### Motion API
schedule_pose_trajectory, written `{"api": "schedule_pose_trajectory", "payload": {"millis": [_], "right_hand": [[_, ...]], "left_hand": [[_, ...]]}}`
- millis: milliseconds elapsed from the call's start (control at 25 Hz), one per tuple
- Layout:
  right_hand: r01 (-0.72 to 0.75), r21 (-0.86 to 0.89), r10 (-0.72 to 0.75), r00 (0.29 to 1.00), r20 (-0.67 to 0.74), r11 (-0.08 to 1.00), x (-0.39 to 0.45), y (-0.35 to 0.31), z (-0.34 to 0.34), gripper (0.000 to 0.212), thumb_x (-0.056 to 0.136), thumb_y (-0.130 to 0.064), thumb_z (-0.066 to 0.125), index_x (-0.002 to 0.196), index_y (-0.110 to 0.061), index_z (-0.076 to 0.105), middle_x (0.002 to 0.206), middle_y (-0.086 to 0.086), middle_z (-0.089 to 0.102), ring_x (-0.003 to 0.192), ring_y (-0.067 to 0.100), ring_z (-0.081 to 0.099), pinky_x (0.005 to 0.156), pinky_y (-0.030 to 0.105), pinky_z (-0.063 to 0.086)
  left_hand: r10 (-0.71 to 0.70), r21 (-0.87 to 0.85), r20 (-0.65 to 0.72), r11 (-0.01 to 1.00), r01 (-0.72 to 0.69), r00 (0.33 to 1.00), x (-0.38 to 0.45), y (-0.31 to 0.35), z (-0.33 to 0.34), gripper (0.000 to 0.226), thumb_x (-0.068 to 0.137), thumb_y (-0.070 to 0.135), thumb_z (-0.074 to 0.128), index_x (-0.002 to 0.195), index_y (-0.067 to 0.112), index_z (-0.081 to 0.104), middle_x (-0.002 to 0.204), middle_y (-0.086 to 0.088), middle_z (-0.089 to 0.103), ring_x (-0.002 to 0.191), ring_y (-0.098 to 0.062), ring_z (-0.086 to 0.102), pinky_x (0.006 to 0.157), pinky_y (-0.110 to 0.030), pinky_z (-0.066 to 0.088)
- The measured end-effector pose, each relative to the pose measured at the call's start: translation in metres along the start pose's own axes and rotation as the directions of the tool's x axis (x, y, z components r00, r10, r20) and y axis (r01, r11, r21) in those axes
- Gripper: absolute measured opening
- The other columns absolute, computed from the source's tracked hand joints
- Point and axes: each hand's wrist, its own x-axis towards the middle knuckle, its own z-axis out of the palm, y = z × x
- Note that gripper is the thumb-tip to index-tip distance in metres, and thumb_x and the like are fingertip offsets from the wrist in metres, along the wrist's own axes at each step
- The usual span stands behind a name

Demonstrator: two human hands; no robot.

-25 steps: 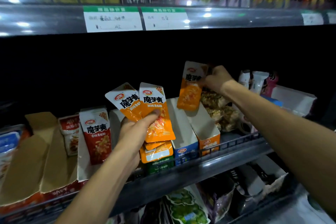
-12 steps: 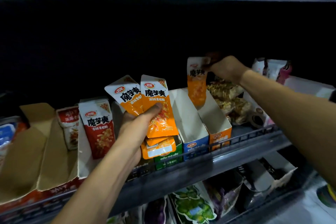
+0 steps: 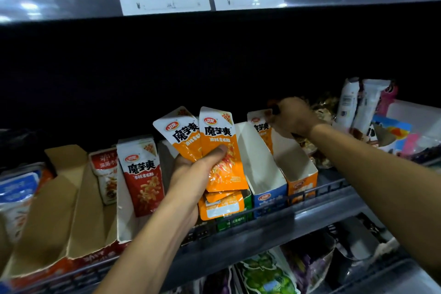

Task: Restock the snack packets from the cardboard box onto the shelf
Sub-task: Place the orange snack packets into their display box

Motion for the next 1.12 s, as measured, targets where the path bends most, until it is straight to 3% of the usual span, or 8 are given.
{"api": "schedule_pose_trajectory", "payload": {"millis": [160,320,400,440,520,760,960,1120], "right_hand": [[0.038,-0.038,-0.04,0.997,-0.067,0.999,-0.007,-0.004,-0.002,0.017,0.094,-0.03,0.056,0.095,-0.015,0.064,0.079,0.001,0.056,0.072,0.019,0.054,0.057,0.025,0.035],[-0.022,-0.154,-0.02,0.963,-0.27,0.988,-0.015,-0.018,-0.016,0.014,0.092,-0.024,0.057,0.084,-0.014,0.063,0.07,-0.003,0.052,0.073,0.021,0.058,0.058,0.024,0.031],[-0.008,0.27,0.05,0.987,-0.15,0.963,-0.024,-0.042,-0.03,0.021,0.089,-0.034,0.063,0.087,-0.013,0.064,0.075,-0.005,0.06,0.08,0.018,0.063,0.06,0.029,0.043],[-0.032,0.524,0.034,0.999,0.006,0.851,-0.031,-0.059,-0.038,0.028,0.085,-0.042,0.067,0.095,-0.015,0.066,0.083,-0.005,0.066,0.084,0.016,0.065,0.064,0.032,0.05],[-0.125,0.709,-0.025,0.98,0.197,0.695,-0.046,-0.081,-0.049,0.035,0.078,-0.041,0.076,0.104,-0.021,0.064,0.087,-0.003,0.069,0.08,0.014,0.067,0.063,0.029,0.054],[-0.253,0.78,0.118,0.967,0.227,0.572,-0.052,-0.072,-0.084,0.021,0.083,-0.004,0.07,0.082,-0.018,0.055,0.062,-0.002,0.064,0.048,0.012,0.053,0.035,0.02,0.036],[-0.229,0.789,0.424,0.905,-0.044,0.57,-0.023,-0.043,-0.136,0.019,0.083,0.008,0.063,0.071,-0.006,0.058,0.062,0.008,0.058,0.039,0.005,0.054,0.036,0.018,0.045],[-0.325,0.682,0.438,0.899,0.008,0.655,-0.011,-0.026,-0.118,0.016,0.089,0.01,0.055,0.103,0.002,0.058,0.073,0.011,0.056,0.059,0.018,0.055,0.042,0.019,0.049]], "left_hand": [[0.014,0.001,0.009,1.0,-0.014,1.0,-0.001,-0.001,0.0,0.034,0.076,0.026,0.083,0.096,0.028,0.057,0.064,0.011,0.073,0.055,-0.01,0.071,0.044,-0.021,0.052],[0.007,0.028,0.007,1.0,-0.007,1.0,-0.005,0.001,0.0,0.045,0.073,0.028,0.085,0.109,0.023,0.059,0.078,0.002,0.077,0.065,-0.018,0.075,0.053,-0.028,0.056],[0.014,0.048,0.056,0.999,-0.016,0.998,-0.01,0.002,0.002,0.038,0.075,0.025,0.084,0.106,0.021,0.063,0.082,0.0,0.078,0.071,-0.021,0.075,0.062,-0.032,0.058],[0.025,0.056,0.089,0.998,-0.03,0.996,-0.013,0.002,0.004,0.032,0.076,0.024,0.082,0.103,0.021,0.065,0.084,-0.001,0.078,0.073,-0.021,0.076,0.065,-0.033,0.059],[0.045,0.056,0.147,0.997,-0.054,0.988,-0.021,0.002,0.012,0.027,0.078,0.025,0.08,0.102,0.022,0.067,0.088,-0.001,0.078,0.077,-0.02,0.076,0.067,-0.033,0.06],[0.048,0.031,0.176,0.998,-0.055,0.983,-0.037,0.006,0.021,0.034,0.082,0.043,0.07,0.109,0.023,0.066,0.09,-0.002,0.078,0.078,-0.02,0.076,0.058,-0.031,0.06],[0.028,0.045,0.056,0.999,-0.03,0.998,-0.028,0.001,0.011,0.026,0.086,0.035,0.072,0.103,0.017,0.069,0.082,-0.001,0.078,0.069,-0.017,0.075,0.054,-0.025,0.056],[0.004,0.076,0.02,0.997,-0.006,1.0,-0.02,-0.004,0.007,0.035,0.081,0.043,0.075,0.103,0.017,0.069,0.083,-0.003,0.078,0.073,-0.021,0.075,0.068,-0.034,0.058]]}}
